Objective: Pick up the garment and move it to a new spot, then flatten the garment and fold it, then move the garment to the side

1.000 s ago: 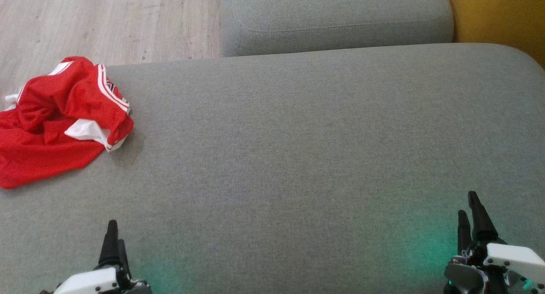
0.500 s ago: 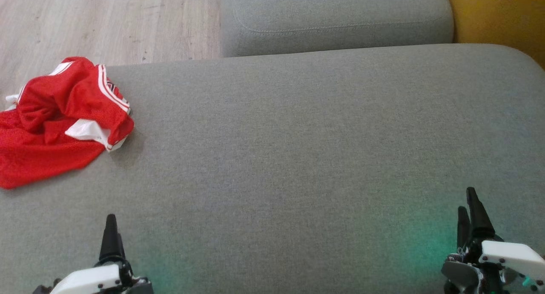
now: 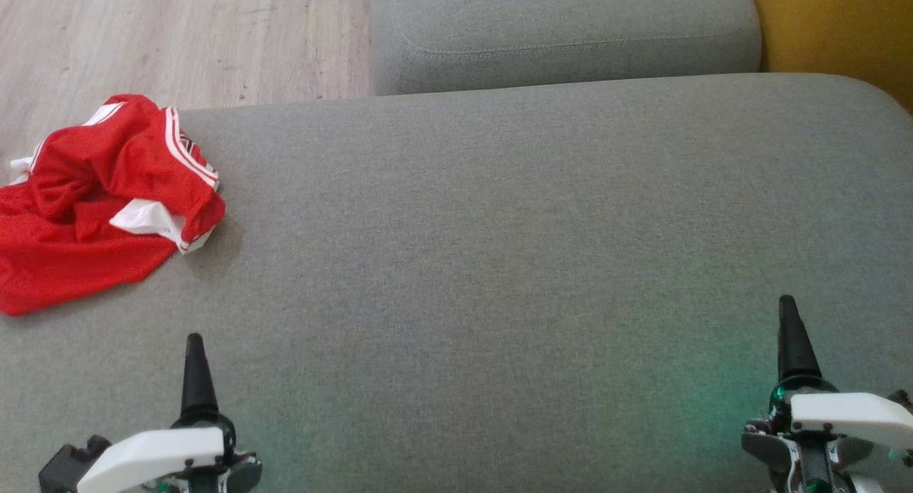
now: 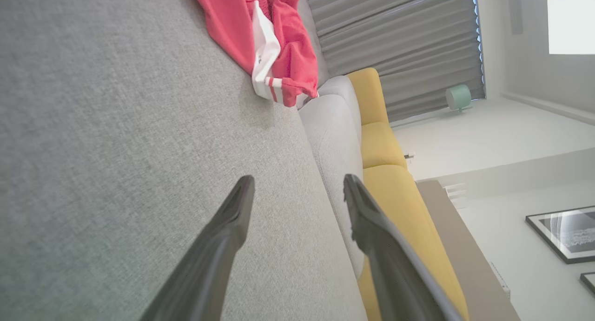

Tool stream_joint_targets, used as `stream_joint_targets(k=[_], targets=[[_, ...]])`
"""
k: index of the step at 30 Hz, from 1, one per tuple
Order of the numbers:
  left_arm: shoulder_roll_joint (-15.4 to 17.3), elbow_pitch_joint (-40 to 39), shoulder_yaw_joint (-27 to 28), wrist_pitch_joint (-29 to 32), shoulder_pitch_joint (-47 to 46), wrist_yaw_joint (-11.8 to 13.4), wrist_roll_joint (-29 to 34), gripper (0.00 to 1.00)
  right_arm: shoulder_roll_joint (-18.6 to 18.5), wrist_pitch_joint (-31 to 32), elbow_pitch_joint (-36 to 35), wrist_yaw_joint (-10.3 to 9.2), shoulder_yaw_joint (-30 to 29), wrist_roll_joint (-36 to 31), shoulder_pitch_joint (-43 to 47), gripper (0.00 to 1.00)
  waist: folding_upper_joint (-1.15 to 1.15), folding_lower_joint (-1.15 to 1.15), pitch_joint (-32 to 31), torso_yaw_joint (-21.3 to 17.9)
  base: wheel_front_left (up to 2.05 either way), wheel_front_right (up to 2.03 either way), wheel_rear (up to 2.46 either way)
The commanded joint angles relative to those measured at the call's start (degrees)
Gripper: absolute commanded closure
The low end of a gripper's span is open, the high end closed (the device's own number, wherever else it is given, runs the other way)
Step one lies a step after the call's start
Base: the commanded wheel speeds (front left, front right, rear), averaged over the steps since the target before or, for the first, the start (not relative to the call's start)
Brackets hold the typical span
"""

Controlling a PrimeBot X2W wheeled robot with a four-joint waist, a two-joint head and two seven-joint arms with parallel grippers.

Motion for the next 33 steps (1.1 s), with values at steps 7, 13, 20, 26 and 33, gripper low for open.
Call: stream_joint_targets(k=[7,13,20,26,33], targets=[[0.3,-4.0,-1.4,-1.7,-1.1,0.8,8.1,0.00,-0.3,-1.9,-4.3,0.10,1.9,-9.0,-1.3,0.00,0.00,-0.01,0.0,0.2,0.00,0.00,0.00],[0.3,-4.5,-2.5,-2.7,-0.8,1.1,14.8,0.00,-0.3,-2.9,-5.1,0.11,3.4,-15.3,-1.0,0.00,0.00,-0.01,-0.1,0.2,0.00,0.00,0.00],[0.3,-4.8,-3.4,-3.9,-0.4,1.4,22.1,0.00,-0.4,-4.0,-5.5,0.12,5.1,-22.2,-0.8,0.00,0.00,-0.01,-0.1,0.2,0.00,0.00,0.00],[0.4,-4.7,-4.2,-4.9,0.0,1.7,28.2,0.00,-0.4,-5.1,-5.6,0.13,6.3,-27.8,-0.7,0.00,0.00,-0.01,-0.2,0.2,0.00,0.00,0.00],[0.4,-4.6,-5.1,-6.1,0.4,2.0,33.9,0.00,-0.4,-6.2,-5.3,0.14,7.5,-33.6,-0.6,0.00,0.00,-0.01,-0.3,0.2,0.00,0.00,0.00]])
